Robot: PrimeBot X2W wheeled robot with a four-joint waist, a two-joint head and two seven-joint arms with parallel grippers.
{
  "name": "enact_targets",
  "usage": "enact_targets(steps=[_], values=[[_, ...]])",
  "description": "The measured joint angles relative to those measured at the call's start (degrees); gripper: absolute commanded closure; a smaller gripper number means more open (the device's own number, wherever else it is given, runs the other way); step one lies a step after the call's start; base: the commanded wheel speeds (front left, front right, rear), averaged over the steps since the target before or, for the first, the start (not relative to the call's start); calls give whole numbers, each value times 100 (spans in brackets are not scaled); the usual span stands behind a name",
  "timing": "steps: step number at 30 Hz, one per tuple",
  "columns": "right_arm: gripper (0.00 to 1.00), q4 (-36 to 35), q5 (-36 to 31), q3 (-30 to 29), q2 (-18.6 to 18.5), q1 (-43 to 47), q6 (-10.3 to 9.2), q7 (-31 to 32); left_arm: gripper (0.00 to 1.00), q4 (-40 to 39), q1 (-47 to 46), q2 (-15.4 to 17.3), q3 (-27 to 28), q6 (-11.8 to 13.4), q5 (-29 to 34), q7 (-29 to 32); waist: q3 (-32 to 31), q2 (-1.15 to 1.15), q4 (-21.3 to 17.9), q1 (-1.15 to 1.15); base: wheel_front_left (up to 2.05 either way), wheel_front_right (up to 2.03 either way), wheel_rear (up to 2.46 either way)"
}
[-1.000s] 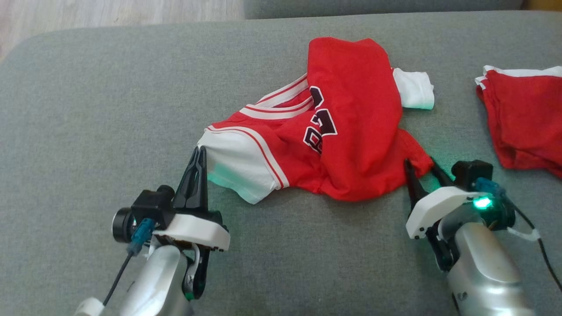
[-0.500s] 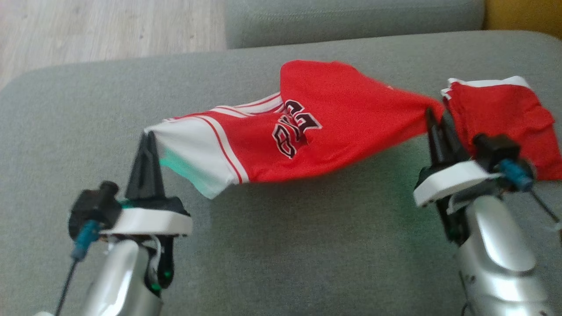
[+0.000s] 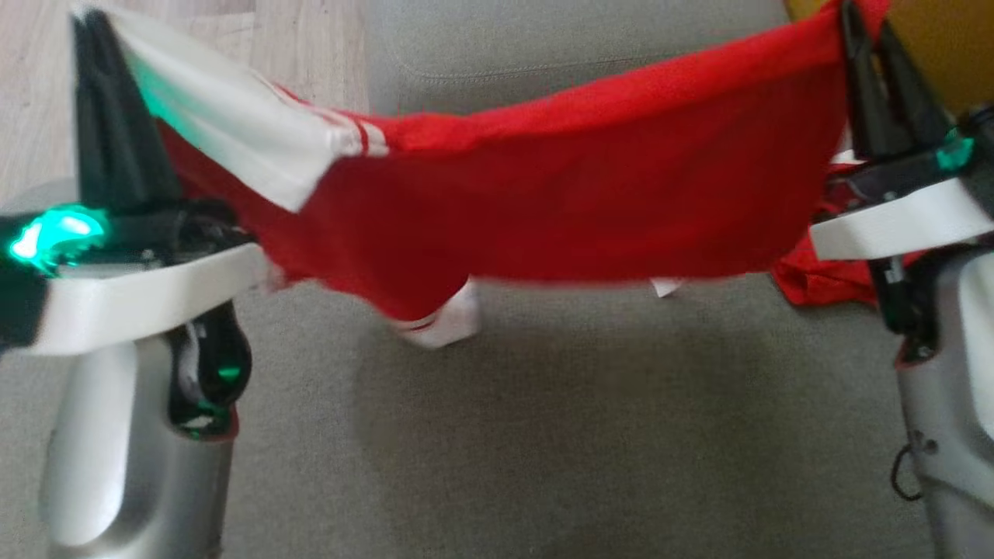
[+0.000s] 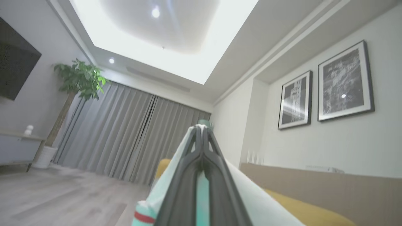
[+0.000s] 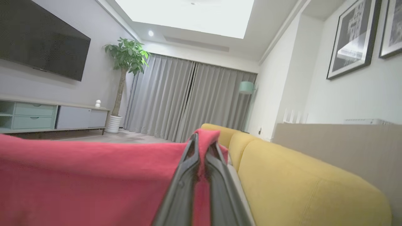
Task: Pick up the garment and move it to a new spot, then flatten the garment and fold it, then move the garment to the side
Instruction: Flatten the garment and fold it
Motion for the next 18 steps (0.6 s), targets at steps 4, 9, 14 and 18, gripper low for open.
enact_targets(steps=[4,9,14,18], values=[[100,-755,-1,18,-169,16,0,383,100,-923,-69,22,10,167,51,276,-47,0,-2,0,0,0,0],[100,-1885,-165,-229,-260,249,0,1035,100,-2034,-75,169,97,474,133,840,35,0,27,0,0,0,0],[100,-2141,-241,-370,-137,439,0,1802,100,-2011,-410,443,88,457,149,1373,258,0,64,0,0,0,0],[100,-1857,-74,-312,-116,209,0,2094,100,-1203,-943,658,51,196,-26,1806,610,0,97,0,0,0,0]])
